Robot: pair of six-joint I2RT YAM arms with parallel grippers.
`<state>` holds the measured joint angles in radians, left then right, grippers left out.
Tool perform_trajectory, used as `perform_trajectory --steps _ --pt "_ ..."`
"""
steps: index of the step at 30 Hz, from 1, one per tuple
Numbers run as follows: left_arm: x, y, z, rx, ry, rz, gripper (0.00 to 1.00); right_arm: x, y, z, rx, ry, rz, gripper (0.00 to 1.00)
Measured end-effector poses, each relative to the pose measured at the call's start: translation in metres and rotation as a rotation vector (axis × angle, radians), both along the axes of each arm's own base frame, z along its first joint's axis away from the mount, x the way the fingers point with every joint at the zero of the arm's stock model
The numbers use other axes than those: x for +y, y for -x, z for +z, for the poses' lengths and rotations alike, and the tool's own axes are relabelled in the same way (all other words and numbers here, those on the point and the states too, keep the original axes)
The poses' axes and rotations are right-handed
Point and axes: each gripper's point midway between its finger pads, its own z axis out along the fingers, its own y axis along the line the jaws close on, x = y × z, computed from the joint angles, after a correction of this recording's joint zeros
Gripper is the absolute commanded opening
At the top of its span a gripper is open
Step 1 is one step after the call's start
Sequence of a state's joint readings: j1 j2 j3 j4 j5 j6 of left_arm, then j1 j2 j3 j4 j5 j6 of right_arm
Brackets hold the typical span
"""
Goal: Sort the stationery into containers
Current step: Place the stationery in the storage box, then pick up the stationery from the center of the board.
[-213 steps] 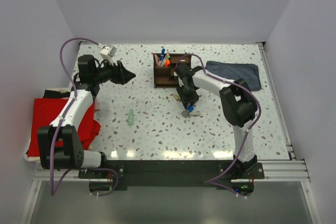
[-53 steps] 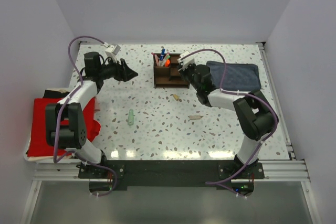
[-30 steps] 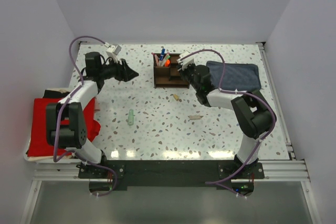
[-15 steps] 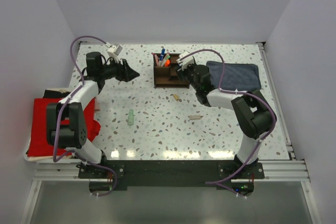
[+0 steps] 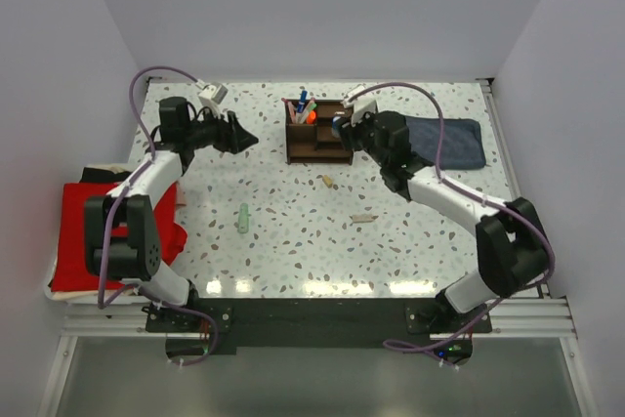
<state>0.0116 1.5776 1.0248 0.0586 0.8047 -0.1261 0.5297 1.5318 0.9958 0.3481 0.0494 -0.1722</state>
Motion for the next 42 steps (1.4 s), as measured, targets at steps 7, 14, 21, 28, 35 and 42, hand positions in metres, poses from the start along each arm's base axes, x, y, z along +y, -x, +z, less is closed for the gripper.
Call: perform_trajectory --steps 7,14,21,28,35,42 --pt "0.009 0.029 0.014 0.002 -0.135 0.067 0.68 -0.006 0.061 -0.027 0.305 -0.016 0.064 0.53" --pt "0.002 0.088 -0.041 0.206 -0.259 0.058 0.69 -0.018 0.11 -0.081 0.573 0.091 0.112 0.54" --pt "0.014 0.127 -0.086 0.413 -0.3 0.13 0.7 -0.059 0.17 -0.12 0.629 0.308 0.232 0.63" --pt "0.01 0.131 -0.092 0.453 -0.253 0.159 0.71 -0.088 0.201 -0.136 0.514 0.556 0.52 0.64" --pt "0.01 0.13 -0.087 0.446 -0.201 0.158 0.76 -0.095 0.201 -0.163 0.513 0.632 0.716 0.63" --pt "0.019 0.123 -0.076 0.406 -0.165 0.184 0.76 -0.087 0.199 -0.18 0.506 0.639 0.835 0.58"
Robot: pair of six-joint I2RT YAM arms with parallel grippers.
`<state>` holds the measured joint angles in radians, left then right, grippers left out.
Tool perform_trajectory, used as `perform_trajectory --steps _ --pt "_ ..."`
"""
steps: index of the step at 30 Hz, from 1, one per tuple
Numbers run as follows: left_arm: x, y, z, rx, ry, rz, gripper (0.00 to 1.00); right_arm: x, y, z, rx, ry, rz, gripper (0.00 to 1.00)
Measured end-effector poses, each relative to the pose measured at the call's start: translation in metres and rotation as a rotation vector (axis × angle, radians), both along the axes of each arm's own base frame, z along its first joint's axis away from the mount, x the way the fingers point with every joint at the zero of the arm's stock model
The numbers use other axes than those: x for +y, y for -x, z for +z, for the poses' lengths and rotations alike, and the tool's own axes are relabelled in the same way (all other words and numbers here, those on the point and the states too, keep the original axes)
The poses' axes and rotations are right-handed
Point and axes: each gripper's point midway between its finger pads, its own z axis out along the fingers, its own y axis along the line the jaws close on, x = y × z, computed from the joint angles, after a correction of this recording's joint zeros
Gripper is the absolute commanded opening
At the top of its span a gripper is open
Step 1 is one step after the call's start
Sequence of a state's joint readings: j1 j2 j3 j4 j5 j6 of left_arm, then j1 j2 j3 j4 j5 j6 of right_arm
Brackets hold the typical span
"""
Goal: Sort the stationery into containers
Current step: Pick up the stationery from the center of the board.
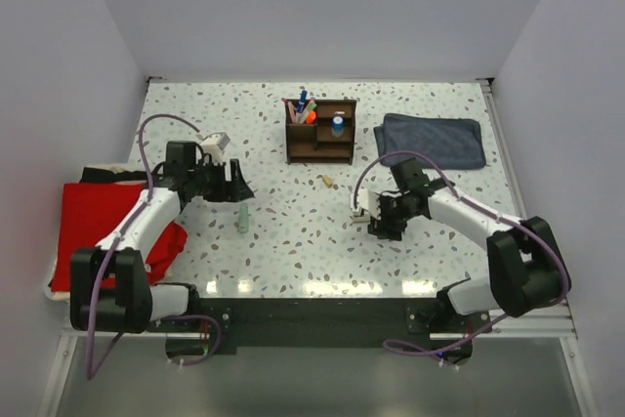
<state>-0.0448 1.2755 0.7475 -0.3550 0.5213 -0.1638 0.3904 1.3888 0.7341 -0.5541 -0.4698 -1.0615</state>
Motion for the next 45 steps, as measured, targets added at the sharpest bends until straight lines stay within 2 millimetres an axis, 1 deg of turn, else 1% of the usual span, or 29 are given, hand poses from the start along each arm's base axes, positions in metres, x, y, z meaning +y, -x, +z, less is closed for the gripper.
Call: perform_trajectory --steps 8,16,19,21,26,29,33,34,35,36,39,41,43,45 --pt "0.007 -0.002 0.001 -0.002 0.005 0.021 0.76 0.015 -0.025 -0.005 0.014 -0.043 0.049 0.55" --pt "0.009 -0.003 0.0 -0.003 0.011 0.026 0.76 0.019 -0.042 -0.012 0.029 -0.034 0.078 0.49" --pt "0.008 -0.002 -0.001 0.001 0.014 0.024 0.76 0.019 -0.043 -0.014 0.045 -0.025 0.088 0.47" --pt "0.008 -0.002 -0.001 -0.001 0.017 0.022 0.76 0.018 -0.043 -0.015 0.054 -0.02 0.095 0.43" --pt "0.007 -0.004 -0.002 -0.002 0.023 0.019 0.76 0.017 -0.041 -0.016 0.088 -0.005 0.111 0.38" --pt "0.007 -0.005 -0.004 -0.001 0.024 0.019 0.76 0.017 -0.039 -0.017 0.1 0.001 0.118 0.32" --pt "0.006 -0.007 -0.003 -0.007 0.028 0.016 0.76 0.019 -0.038 -0.017 0.101 0.01 0.134 0.15" --pt "0.006 -0.008 -0.003 -0.01 0.029 0.015 0.76 0.019 -0.037 -0.017 0.099 0.013 0.137 0.06" --pt "0.006 -0.008 -0.003 -0.012 0.029 0.015 0.76 0.019 -0.038 -0.016 0.099 0.015 0.136 0.01" --pt "0.005 -0.008 -0.002 -0.013 0.03 0.015 0.76 0.018 -0.038 -0.016 0.101 0.019 0.132 0.0" --pt "0.005 -0.009 -0.001 -0.018 0.033 0.013 0.77 0.018 -0.037 -0.013 0.113 0.02 0.1 0.0" --pt "0.005 -0.009 -0.001 -0.021 0.035 0.011 0.77 0.018 -0.032 -0.007 0.137 0.016 0.061 0.0" --pt "0.004 -0.01 0.0 -0.026 0.036 0.011 0.77 0.02 -0.03 0.004 0.147 -0.002 0.004 0.0" --pt "0.004 -0.012 0.001 -0.031 0.043 0.013 0.77 0.028 -0.035 0.025 0.146 -0.044 -0.08 0.0"
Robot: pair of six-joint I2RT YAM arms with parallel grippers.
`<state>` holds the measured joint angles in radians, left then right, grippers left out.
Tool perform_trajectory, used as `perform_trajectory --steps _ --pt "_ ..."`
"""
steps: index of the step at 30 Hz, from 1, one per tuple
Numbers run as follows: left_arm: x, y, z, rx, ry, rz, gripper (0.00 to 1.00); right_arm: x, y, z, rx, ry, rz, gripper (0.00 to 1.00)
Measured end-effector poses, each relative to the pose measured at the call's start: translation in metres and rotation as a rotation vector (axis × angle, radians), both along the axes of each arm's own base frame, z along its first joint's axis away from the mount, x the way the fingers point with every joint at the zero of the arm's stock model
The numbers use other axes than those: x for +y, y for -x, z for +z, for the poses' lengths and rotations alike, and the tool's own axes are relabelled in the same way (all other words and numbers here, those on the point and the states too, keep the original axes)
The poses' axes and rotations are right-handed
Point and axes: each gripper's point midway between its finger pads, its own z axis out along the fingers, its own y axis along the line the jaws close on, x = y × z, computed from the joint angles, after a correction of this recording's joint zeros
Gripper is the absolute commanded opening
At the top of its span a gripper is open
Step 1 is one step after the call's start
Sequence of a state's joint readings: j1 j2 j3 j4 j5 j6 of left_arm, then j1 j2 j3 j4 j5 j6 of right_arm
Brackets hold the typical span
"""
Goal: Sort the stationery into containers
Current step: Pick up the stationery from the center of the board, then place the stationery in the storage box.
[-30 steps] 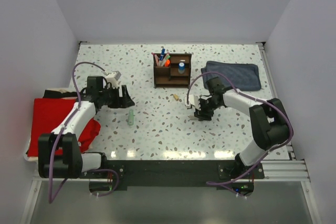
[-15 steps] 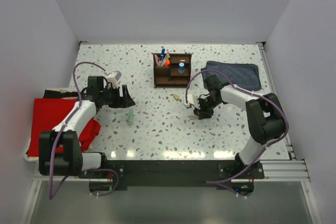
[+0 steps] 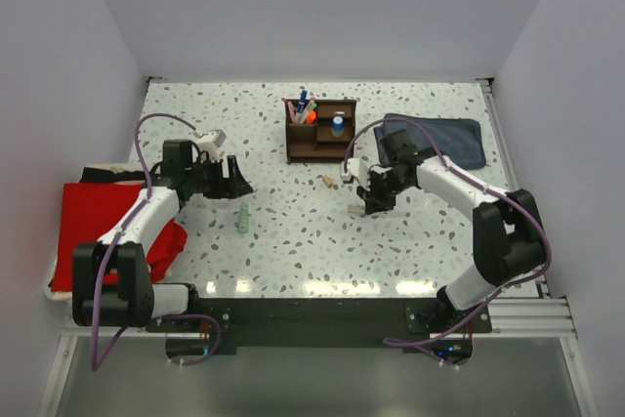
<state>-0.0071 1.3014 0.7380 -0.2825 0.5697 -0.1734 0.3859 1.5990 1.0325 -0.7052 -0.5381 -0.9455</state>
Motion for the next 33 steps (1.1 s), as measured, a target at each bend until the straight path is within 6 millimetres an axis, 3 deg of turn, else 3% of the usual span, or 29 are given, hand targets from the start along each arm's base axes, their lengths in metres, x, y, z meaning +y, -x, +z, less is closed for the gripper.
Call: perform_trajectory --steps 4,8,17,23,33 --pt "-0.002 -0.005 0.004 -0.019 0.016 0.005 0.76 0.02 -0.029 0.044 -0.013 -0.106 -0.232 0.0" --pt "-0.003 -0.007 0.007 -0.03 0.029 0.006 0.77 0.031 -0.053 0.059 0.032 -0.172 -0.473 0.0" --pt "-0.005 -0.01 0.012 -0.048 0.036 0.0 0.77 0.039 -0.112 0.041 0.187 -0.196 -1.006 0.0" --pt "-0.005 -0.01 0.012 -0.05 0.036 0.0 0.77 0.045 -0.139 0.043 0.228 -0.245 -1.201 0.0" --pt "-0.004 -0.011 0.013 -0.055 0.035 0.001 0.77 0.048 -0.148 0.019 0.299 -0.231 -1.348 0.0"
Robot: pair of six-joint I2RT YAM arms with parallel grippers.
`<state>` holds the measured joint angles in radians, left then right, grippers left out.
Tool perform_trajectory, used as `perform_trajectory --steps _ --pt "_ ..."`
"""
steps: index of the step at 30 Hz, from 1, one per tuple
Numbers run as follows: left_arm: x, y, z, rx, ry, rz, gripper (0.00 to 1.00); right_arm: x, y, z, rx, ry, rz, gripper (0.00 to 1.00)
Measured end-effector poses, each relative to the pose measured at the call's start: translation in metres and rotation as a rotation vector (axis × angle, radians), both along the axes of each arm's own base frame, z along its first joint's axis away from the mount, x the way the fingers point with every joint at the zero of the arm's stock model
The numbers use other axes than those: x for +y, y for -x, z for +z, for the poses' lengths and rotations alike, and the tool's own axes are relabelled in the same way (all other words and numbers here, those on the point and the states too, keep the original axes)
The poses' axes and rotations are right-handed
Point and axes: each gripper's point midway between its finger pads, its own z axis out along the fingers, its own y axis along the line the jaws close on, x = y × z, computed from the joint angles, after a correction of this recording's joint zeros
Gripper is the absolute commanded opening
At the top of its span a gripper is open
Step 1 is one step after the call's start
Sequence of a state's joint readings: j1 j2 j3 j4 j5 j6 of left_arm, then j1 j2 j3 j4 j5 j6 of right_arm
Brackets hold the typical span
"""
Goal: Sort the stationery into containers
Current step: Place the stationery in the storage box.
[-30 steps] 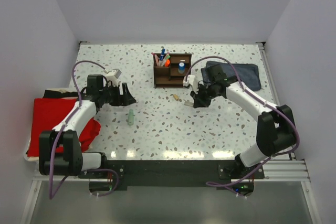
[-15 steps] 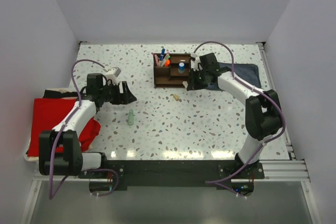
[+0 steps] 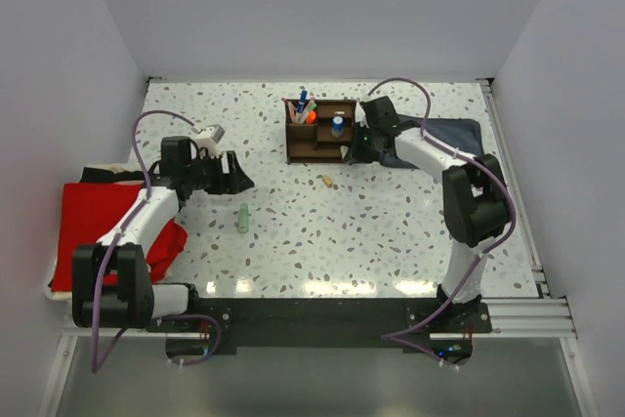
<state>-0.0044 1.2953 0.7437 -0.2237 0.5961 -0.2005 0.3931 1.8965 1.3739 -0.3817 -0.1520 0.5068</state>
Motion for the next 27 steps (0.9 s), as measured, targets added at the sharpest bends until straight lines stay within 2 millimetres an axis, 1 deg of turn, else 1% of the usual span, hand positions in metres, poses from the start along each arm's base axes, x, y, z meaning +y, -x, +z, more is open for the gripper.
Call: perform_trajectory --steps 7,15,18,23,24,27 --pt "0.007 -0.002 0.0 -0.001 0.0 0.022 0.77 0.006 -0.001 0.0 -0.004 0.012 -0.037 0.0" --pt "0.006 0.002 -0.001 -0.007 0.002 0.021 0.77 0.009 -0.02 0.011 -0.063 0.054 -0.08 0.0" --pt "0.006 0.0 0.001 -0.016 0.004 0.02 0.77 0.01 -0.027 0.012 -0.083 0.073 -0.092 0.0" --pt "0.006 0.0 0.003 -0.024 0.006 0.018 0.77 0.013 -0.034 0.008 -0.097 0.102 -0.103 0.0" --pt "0.006 0.0 0.003 -0.025 0.007 0.018 0.77 0.014 -0.034 0.006 -0.097 0.107 -0.102 0.03" --pt "0.005 0.001 0.004 -0.029 0.009 0.015 0.77 0.016 -0.032 0.0 -0.091 0.124 -0.098 0.24"
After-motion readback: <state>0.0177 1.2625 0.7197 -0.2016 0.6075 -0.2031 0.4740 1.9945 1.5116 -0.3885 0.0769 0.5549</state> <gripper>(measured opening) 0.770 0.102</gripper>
